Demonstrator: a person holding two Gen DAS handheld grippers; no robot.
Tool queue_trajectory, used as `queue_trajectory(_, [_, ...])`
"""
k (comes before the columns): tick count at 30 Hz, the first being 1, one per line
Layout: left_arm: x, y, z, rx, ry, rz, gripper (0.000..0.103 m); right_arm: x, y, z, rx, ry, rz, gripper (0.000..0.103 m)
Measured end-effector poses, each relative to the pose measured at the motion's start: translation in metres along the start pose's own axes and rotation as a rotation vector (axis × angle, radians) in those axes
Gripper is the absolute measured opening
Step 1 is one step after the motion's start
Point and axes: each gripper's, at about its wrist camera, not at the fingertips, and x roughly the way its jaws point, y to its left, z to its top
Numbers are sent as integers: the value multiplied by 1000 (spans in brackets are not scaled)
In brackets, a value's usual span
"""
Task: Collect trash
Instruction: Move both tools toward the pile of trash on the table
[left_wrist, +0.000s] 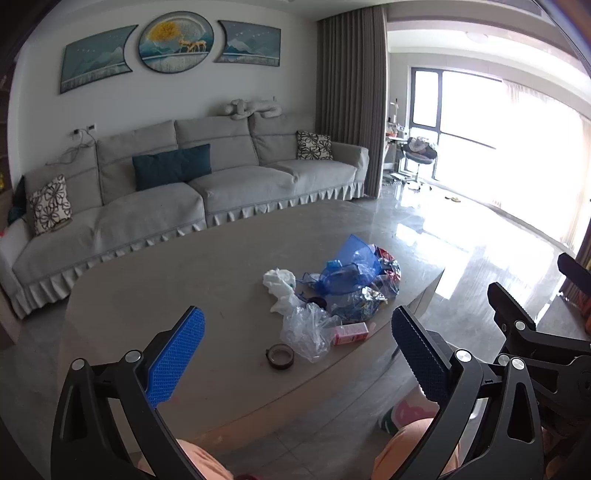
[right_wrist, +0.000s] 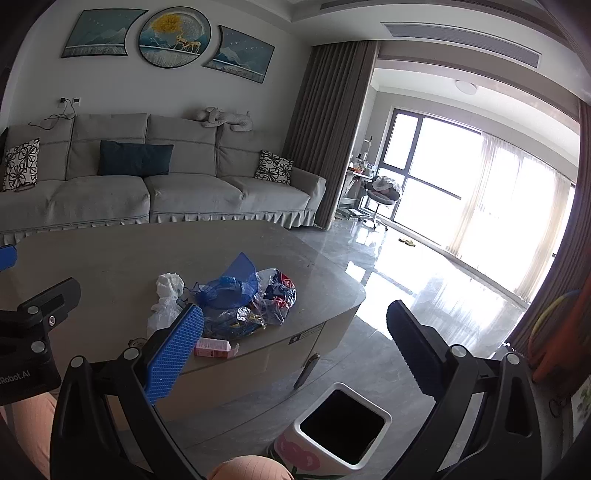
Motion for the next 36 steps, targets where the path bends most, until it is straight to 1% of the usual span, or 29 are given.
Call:
queue_trajectory(3, [-1, -5, -3, 44, -26, 19, 99, 0, 1, -1, 2, -1, 1, 99])
queue_trajectory(5, [-1, -8, -2, 62, -27, 37, 99, 0, 1, -1, 5, -1, 4, 99])
queue_trajectory(7, [-2, -7, -1, 37, -36, 25, 99, 0, 2, 0, 12, -1, 11, 99])
queue_trajectory(9, [-6, -3, 0, 2, -70, 16, 99, 1, 1, 1, 18, -3, 17, 99])
queue_trajectory(11, [-6, 1, 3, -21, -96, 46, 99, 2, -2, 1, 28, -6, 22, 99])
queue_trajectory(13, [-1, 3, 6, -18, -82, 127, 99, 3, -4, 2, 41, -7, 34, 99])
queue_trajectory(14, [1, 3, 6, -12, -79, 135, 99, 3, -5, 2, 51, -9, 47, 99])
queue_trajectory(17, [7, 8, 7, -23, -63, 101, 99, 5, -8, 1, 79, -10, 62, 99])
queue_trajectory(21, [16, 10, 7, -22, -27, 58, 99, 9, -5, -1, 75, -13, 53, 99])
queue_trajectory(26, [21, 12, 3, -23, -18, 26, 99, 10, 3, -2, 50, -27, 38, 99])
queue_trajectory(28, [23, 11, 1, -30, -21, 32, 99, 13, 5, 0, 43, -26, 42, 99])
queue_trajectory(30, [25, 13, 0, -33, -30, 52, 99, 16, 6, 2, 43, -16, 61, 99])
queue_trajectory(34, [28, 15, 0, -11, -48, 75, 99, 26, 8, 3, 68, 29, 185, 99])
queue_trajectory(36, [29, 16, 1, -10, -64, 109, 99, 31, 12, 3, 75, 43, 193, 99])
